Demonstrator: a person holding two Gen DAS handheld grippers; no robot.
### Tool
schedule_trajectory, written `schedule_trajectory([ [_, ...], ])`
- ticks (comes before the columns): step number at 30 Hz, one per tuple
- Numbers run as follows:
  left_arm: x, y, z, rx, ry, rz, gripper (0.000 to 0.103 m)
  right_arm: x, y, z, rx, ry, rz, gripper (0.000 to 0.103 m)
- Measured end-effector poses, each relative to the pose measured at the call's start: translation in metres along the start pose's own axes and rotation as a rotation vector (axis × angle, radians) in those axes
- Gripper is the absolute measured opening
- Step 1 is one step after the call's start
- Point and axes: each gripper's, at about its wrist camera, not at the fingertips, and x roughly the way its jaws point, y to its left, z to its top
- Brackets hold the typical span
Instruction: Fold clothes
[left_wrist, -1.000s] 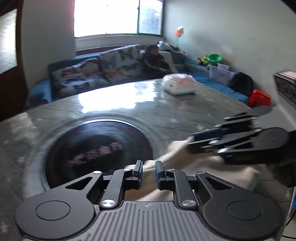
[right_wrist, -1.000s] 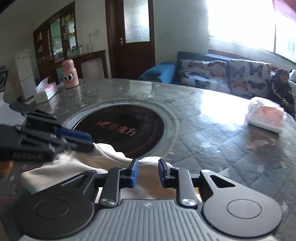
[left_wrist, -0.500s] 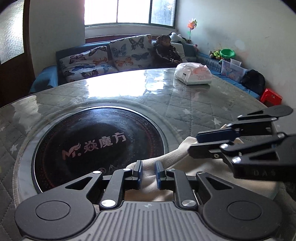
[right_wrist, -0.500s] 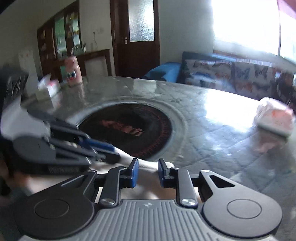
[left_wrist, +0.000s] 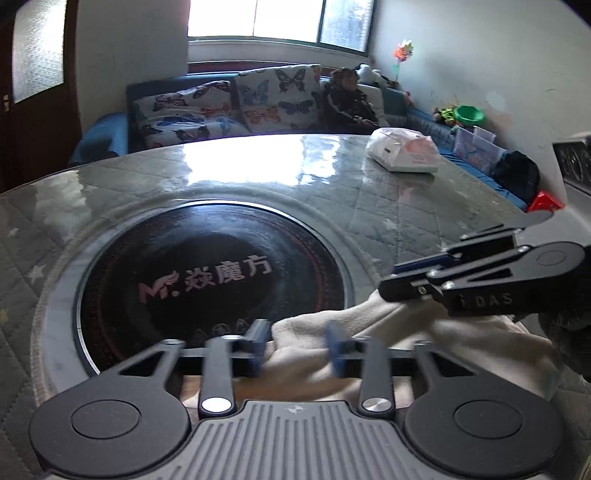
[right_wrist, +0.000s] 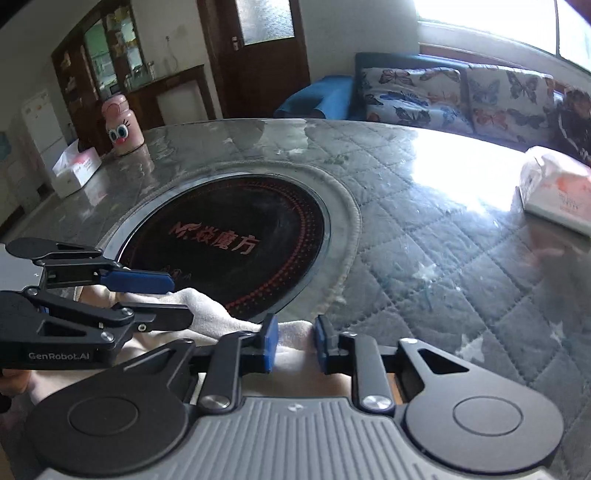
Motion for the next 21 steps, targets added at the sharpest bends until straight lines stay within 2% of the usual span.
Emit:
schedule_trajectory([
  [1,-0.001,-0.001,0.0,0.006,-0.009,0.01,0.014,0.0,0.002,0.0,-0.01,-0.009,-0.008,0.005],
  [2,-0.003,-0.001,0.001,0.01,-0.023,0.019,0.009,-0.001,0.004,0.0,-0.02,-0.018,-0.017,0.004],
  [4,-0.012,-0.004,0.001,0.023,-0.07,0.03,0.009,-0.008,0.008,-0.001,-0.035,-0.071,-0.034,0.004],
  [6,-0.014,-0.008,0.001,0.055,-0.09,0.047,0.009,-0.007,0.009,-0.003,-0.031,-0.08,-0.045,0.004],
  [10,0.002,-0.01,-0.001,0.076,-0.04,0.081,0.009,0.004,0.008,-0.006,-0.026,-0.069,-0.078,0.005],
  [13,0.003,-0.007,-0.001,0.058,-0.042,0.071,0.009,-0.005,0.005,-0.01,-0.002,-0.104,-0.09,0.006],
  [17,0.006,0.001,0.002,0.04,-0.028,0.044,0.009,-0.025,0.023,-0.019,-0.093,-0.113,-0.008,0.006],
  [21,0.011,0.006,0.006,0.027,-0.009,0.027,0.009,-0.025,0.043,-0.033,-0.188,-0.055,0.066,0.008],
])
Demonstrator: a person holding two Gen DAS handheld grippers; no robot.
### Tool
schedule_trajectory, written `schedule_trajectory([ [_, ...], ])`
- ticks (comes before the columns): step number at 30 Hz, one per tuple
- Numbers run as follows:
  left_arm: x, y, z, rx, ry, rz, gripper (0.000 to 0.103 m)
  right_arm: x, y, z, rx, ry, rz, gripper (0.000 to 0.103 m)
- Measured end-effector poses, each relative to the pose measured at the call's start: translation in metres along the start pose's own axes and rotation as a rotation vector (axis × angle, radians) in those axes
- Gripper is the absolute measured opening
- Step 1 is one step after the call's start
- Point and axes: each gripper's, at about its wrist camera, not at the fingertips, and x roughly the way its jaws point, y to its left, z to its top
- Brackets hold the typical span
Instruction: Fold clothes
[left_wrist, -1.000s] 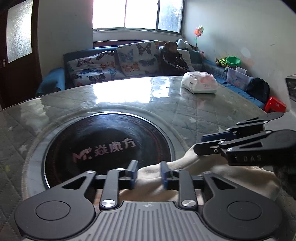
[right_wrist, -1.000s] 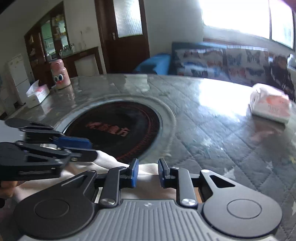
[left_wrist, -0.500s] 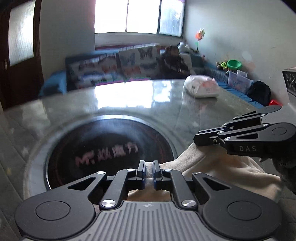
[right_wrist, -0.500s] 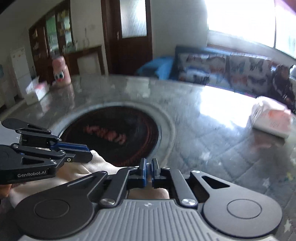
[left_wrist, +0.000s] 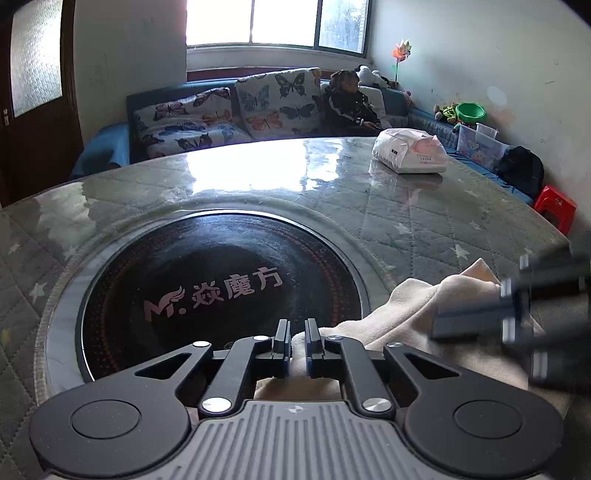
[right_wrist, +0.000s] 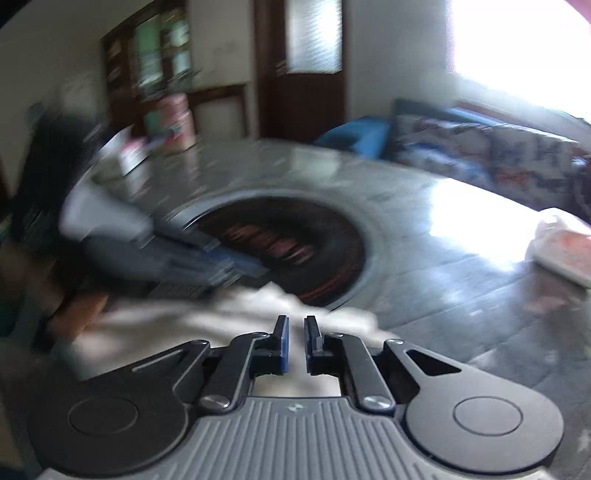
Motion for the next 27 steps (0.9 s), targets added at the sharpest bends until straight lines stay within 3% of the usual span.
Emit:
schedule_trajectory([
  [9,0.0,0.004,0.002,0.002,0.012,-0.006,0.009,-0.034,0.04,-0.025,-0.16,0.01,0.011,0.011],
  [12,-0.012,0.01,0.008,-0.045,-0.006,0.006,0.009,-0.047,0.043,-0.029,-0.178,-0.012,-0.026,0.017],
  [18,-0.068,-0.013,-0.01,-0.043,-0.096,-0.045,0.01,-0.051,0.03,-0.035,-0.024,-0.044,-0.082,0.023],
  [23,-0.082,-0.023,-0.046,-0.051,-0.061,-0.053,0.01,-0.066,0.015,-0.054,0.06,-0.058,-0.12,0.023],
  [27,-0.078,-0.008,-0.065,-0.133,-0.047,-0.056,0.011,-0.07,0.002,-0.072,0.112,-0.047,-0.158,0.023],
])
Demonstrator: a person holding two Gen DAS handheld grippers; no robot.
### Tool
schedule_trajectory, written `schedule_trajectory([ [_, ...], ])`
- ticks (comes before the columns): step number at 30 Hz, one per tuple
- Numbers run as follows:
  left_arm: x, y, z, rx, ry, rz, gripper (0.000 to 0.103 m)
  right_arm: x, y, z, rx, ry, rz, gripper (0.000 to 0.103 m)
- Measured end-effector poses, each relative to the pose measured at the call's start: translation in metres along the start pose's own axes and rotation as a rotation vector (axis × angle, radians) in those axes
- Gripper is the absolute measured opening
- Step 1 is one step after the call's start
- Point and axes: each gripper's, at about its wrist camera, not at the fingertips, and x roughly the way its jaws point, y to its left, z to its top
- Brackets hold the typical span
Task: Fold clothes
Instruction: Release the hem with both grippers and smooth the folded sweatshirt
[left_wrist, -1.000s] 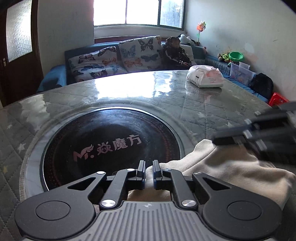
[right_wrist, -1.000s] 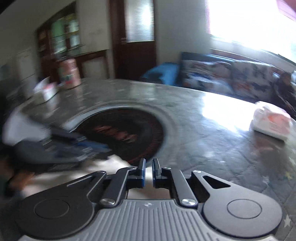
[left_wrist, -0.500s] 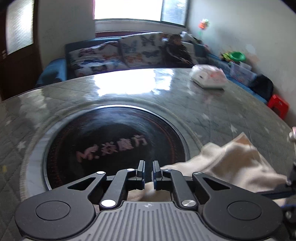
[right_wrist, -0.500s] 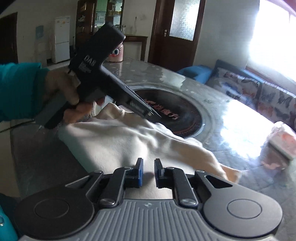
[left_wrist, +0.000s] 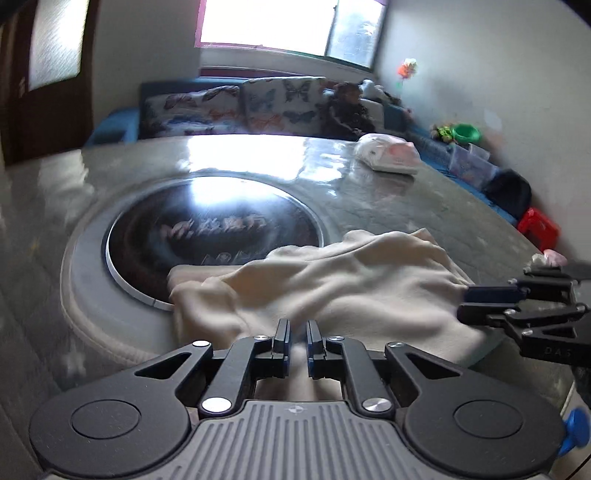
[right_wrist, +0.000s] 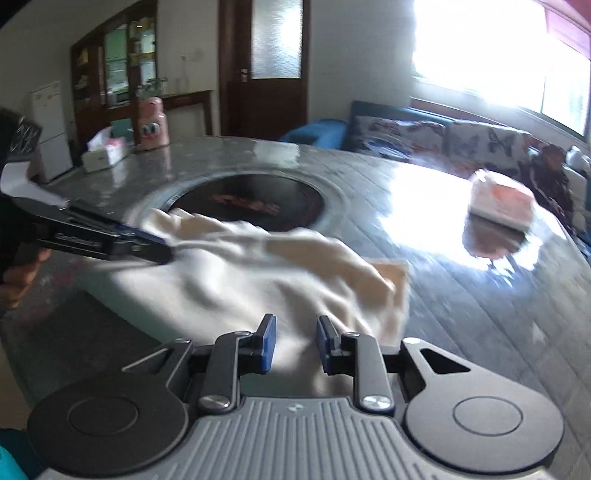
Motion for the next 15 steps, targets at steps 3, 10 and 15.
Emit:
schedule_trajectory([
  [3,-0.007,0.004,0.004,-0.026,-0.016,0.02,0.011,-0.009,-0.006,-0.002,0.023,-0.016,-0.027,0.023],
  [10,-0.011,0.011,-0.003,-0.044,-0.023,0.041,0.011,-0.027,-0.005,-0.012,0.009,-0.021,-0.011,0.022],
  [15,-0.014,0.012,-0.001,-0.034,-0.017,0.051,0.013,-0.029,-0.013,-0.012,0.029,-0.001,0.002,0.022],
])
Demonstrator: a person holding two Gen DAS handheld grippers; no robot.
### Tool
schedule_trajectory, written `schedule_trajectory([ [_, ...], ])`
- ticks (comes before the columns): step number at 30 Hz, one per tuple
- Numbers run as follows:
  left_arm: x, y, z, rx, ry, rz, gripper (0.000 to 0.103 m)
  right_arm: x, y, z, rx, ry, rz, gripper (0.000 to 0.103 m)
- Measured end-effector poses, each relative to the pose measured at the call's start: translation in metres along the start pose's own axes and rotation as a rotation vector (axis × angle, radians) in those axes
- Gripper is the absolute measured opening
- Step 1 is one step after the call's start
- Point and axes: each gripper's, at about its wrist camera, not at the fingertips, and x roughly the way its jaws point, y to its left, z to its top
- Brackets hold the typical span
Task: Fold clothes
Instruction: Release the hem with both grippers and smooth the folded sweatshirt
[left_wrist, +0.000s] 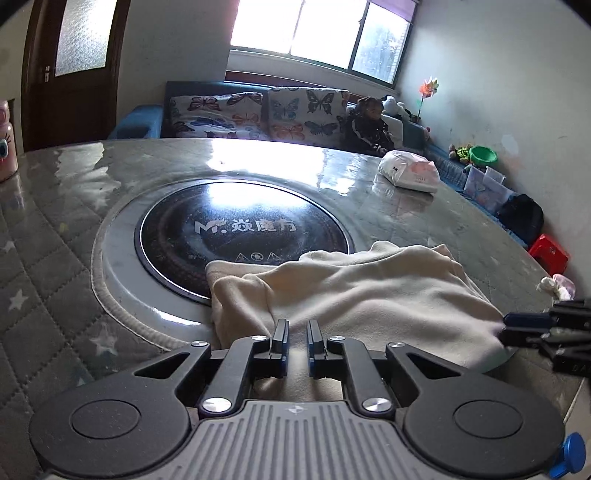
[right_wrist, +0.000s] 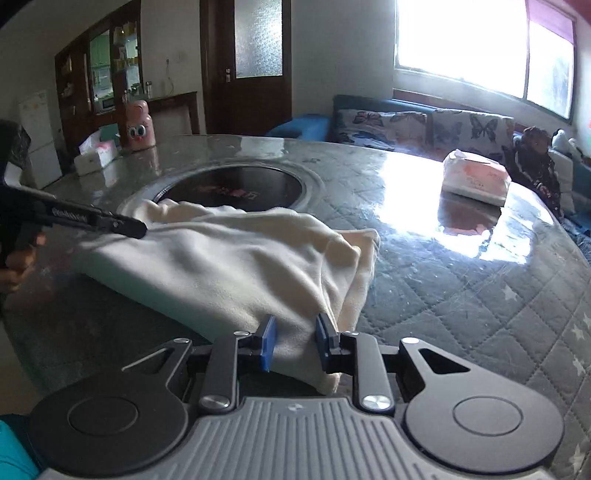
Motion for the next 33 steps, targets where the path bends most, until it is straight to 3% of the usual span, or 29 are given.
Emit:
schedule_trajectory([
  [8,0.007,0.002,0.016,0.014,-0.004,0.011,0.013,0.025,0.001,0.033,-0.063,-0.037,0.0,0.022],
  [16,0.029,0.023,0.019,-0.016,0.035,0.034,0.015,0.077,-0.006,0.046,-0.049,0.026,-0.006,0.022],
  [33,0.034,0.022,0.029,-0.005,0.04,0.04,0.017,0.088,-0.011,0.059,-0.016,0.017,-0.005,0.022],
])
